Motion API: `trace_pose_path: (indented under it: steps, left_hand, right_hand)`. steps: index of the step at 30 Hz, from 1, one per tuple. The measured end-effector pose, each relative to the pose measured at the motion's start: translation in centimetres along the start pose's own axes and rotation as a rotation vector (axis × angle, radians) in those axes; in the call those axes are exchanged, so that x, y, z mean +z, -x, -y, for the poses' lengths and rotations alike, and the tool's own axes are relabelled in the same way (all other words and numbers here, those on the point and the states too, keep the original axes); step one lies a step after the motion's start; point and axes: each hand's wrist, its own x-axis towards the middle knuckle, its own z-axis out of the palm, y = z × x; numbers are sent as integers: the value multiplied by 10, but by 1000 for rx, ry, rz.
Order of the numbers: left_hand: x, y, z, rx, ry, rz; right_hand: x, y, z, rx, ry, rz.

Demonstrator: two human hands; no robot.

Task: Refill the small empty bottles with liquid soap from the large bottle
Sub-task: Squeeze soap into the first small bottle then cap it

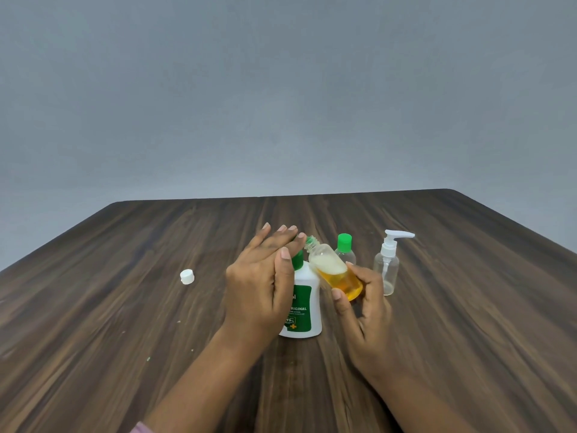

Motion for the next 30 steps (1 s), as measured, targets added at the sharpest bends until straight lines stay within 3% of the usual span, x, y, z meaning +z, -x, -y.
trace_pose_path:
  steps: [30]
  left_hand:
    - [-2,-6,-2,58,-38,5]
  right_hand:
    - [2,-1,1,-16,-3,-10]
